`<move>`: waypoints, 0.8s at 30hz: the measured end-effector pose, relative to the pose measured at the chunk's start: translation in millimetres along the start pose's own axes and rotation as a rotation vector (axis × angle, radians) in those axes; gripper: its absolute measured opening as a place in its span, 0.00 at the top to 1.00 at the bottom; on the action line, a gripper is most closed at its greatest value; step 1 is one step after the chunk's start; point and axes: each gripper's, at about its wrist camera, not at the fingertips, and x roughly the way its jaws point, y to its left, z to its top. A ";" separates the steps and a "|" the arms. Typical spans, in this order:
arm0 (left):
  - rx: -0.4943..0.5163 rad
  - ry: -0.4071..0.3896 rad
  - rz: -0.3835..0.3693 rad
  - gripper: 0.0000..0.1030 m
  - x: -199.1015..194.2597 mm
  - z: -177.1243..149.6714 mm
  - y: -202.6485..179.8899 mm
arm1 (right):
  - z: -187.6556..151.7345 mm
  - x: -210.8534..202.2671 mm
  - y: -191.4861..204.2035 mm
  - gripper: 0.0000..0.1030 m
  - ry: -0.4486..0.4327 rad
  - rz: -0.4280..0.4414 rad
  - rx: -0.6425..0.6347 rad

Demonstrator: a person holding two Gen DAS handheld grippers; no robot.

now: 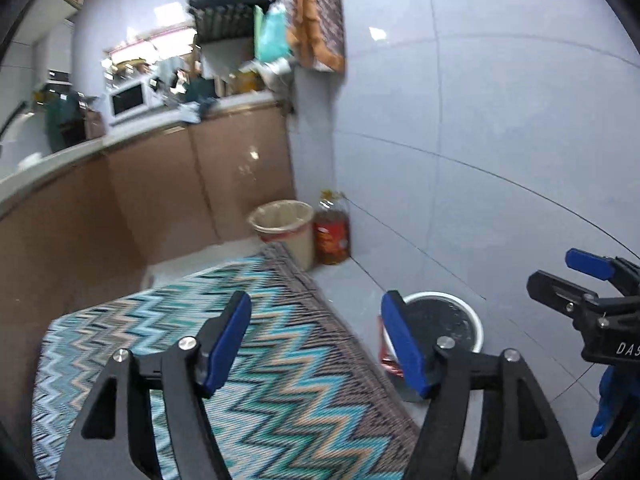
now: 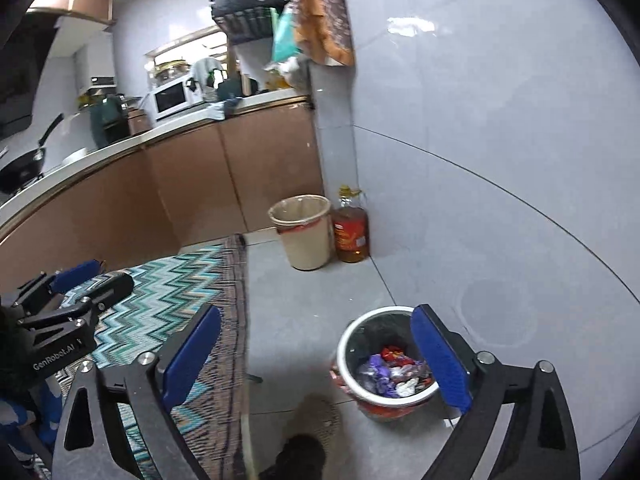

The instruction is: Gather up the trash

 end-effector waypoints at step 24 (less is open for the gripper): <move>-0.201 -0.139 0.373 0.17 -139.9 -70.2 123.3 | -43.6 -50.9 119.1 0.00 -0.061 0.001 -0.111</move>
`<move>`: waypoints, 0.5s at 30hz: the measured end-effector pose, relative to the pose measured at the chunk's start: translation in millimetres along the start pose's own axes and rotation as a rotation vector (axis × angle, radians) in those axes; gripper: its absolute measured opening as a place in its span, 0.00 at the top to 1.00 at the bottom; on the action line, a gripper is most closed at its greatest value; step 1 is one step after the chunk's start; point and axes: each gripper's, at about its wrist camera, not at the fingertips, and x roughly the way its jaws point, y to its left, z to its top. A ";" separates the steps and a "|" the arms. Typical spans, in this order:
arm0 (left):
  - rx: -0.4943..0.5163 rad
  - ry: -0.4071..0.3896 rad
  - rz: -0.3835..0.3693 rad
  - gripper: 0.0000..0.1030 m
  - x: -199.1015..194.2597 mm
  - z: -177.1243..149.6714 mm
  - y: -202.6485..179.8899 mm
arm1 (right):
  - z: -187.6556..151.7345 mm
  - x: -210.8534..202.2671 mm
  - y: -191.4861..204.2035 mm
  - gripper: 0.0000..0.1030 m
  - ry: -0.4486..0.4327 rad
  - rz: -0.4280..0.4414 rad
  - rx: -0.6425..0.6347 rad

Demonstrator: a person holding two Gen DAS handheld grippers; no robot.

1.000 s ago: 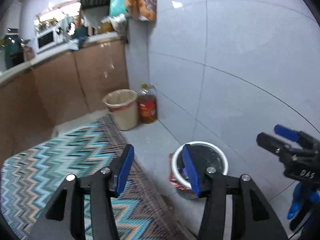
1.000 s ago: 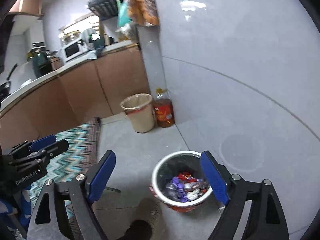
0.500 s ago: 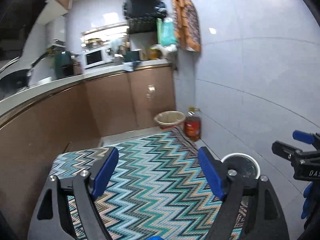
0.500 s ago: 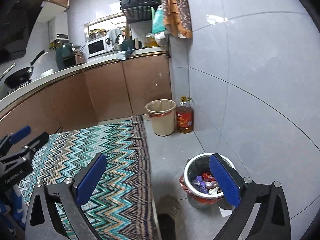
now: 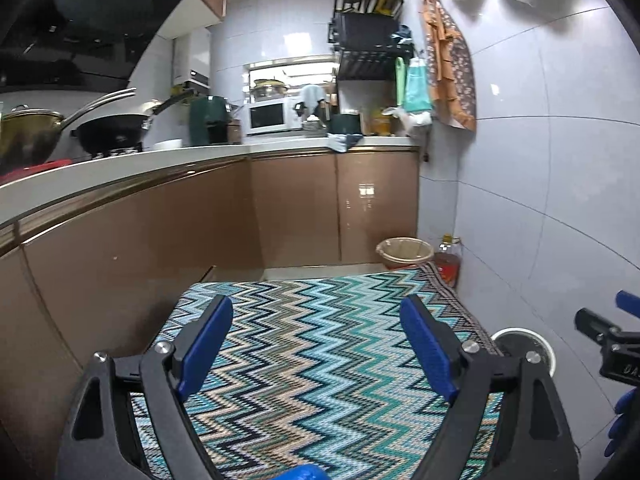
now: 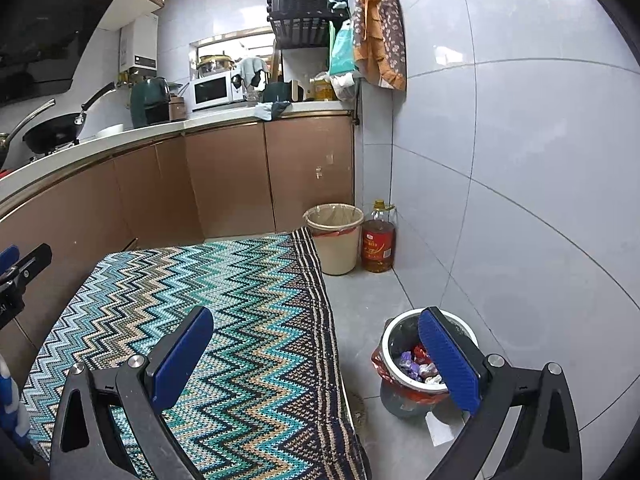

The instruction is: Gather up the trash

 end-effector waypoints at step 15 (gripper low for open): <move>-0.010 -0.033 0.056 0.17 -25.0 -9.1 7.3 | 5.5 -29.1 12.1 0.00 -0.100 -0.012 -0.027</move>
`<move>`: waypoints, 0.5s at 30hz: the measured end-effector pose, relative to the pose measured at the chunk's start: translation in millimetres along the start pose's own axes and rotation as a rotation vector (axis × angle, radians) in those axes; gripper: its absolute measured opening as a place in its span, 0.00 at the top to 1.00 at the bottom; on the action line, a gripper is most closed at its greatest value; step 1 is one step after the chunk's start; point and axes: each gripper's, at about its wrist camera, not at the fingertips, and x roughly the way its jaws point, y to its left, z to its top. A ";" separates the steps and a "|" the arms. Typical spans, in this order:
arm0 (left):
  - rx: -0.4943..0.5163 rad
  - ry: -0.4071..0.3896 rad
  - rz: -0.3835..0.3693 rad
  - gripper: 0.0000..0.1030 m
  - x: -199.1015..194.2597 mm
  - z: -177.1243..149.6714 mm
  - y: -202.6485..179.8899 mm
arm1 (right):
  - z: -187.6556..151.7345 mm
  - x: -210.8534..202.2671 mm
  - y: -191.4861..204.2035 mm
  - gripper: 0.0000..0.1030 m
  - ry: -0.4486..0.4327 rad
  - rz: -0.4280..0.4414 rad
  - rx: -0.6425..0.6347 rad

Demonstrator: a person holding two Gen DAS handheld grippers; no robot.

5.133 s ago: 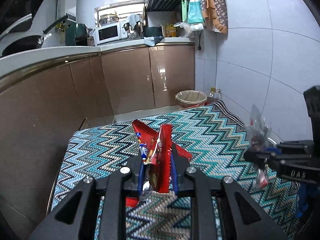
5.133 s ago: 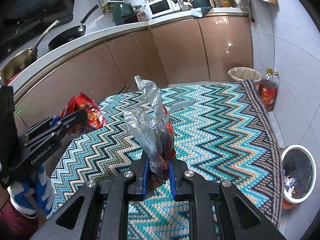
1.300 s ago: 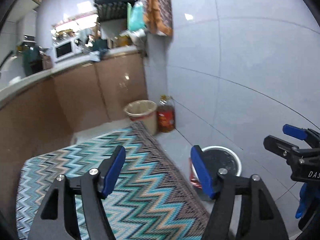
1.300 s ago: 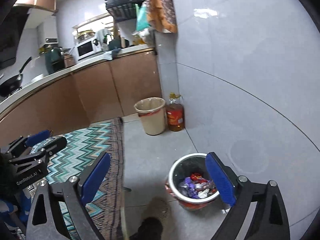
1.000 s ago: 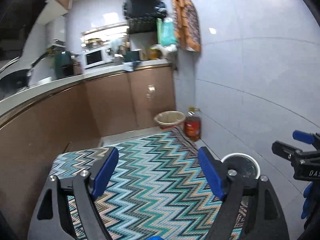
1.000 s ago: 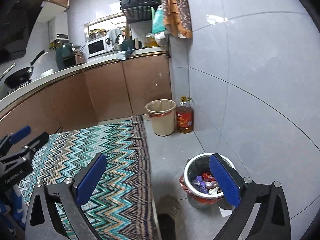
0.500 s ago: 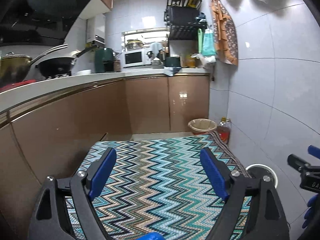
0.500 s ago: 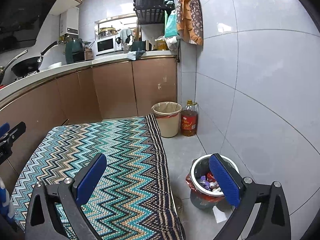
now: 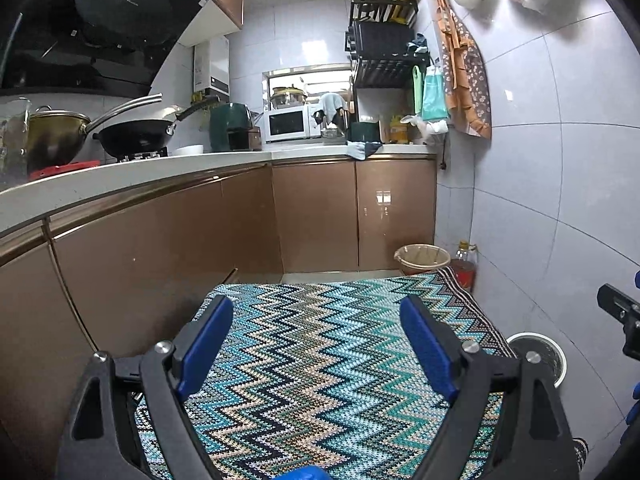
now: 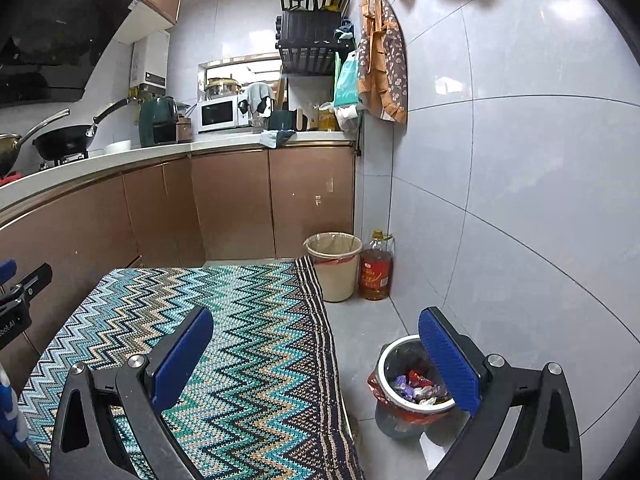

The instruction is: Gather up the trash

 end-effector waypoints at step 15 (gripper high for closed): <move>0.006 -0.020 0.016 0.17 -3.9 2.0 -2.1 | 8.2 -14.5 -5.4 0.00 -0.068 -0.049 0.001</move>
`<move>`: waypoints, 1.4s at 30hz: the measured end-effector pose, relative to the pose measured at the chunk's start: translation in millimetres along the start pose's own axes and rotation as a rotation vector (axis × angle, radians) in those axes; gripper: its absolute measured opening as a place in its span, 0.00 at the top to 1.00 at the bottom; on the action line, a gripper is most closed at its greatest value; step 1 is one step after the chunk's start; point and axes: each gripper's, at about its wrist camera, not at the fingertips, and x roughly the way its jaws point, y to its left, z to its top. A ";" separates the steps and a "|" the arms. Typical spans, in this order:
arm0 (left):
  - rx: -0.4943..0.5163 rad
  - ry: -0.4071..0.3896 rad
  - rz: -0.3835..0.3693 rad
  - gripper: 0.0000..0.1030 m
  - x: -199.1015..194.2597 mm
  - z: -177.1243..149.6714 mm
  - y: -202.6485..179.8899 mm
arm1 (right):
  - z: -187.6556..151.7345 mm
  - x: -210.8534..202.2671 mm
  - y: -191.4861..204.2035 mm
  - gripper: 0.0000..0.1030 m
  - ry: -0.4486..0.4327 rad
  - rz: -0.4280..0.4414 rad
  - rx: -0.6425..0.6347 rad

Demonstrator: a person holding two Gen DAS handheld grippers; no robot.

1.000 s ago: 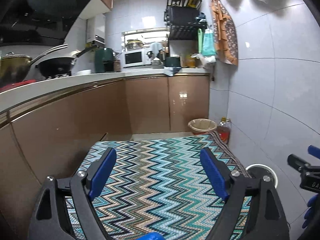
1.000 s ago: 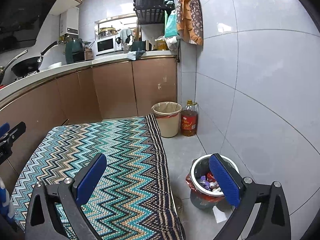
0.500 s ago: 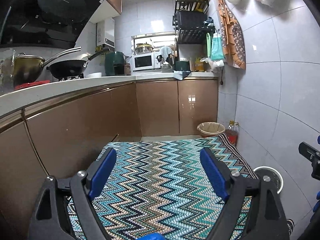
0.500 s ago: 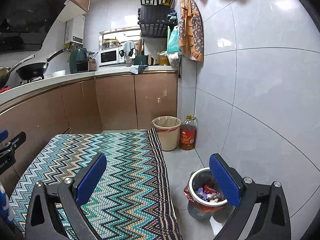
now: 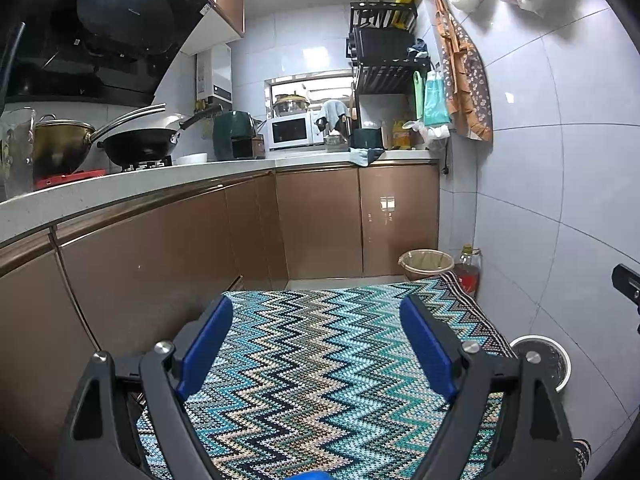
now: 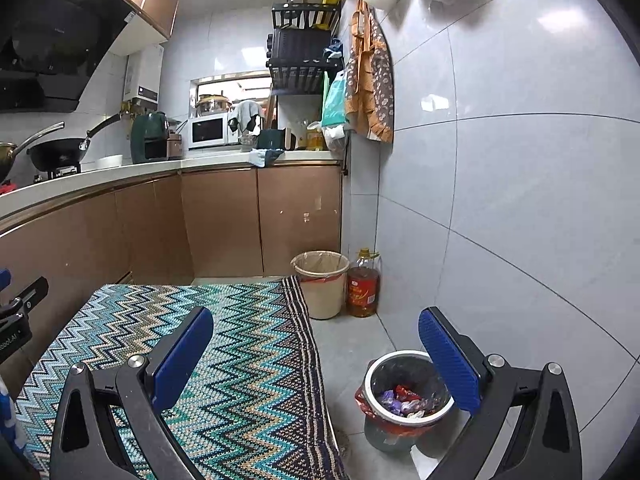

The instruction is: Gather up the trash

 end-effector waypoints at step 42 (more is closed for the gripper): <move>0.002 -0.003 -0.084 0.17 -1.1 4.8 -5.8 | -0.5 -1.6 -1.1 0.00 -0.024 -0.039 -0.008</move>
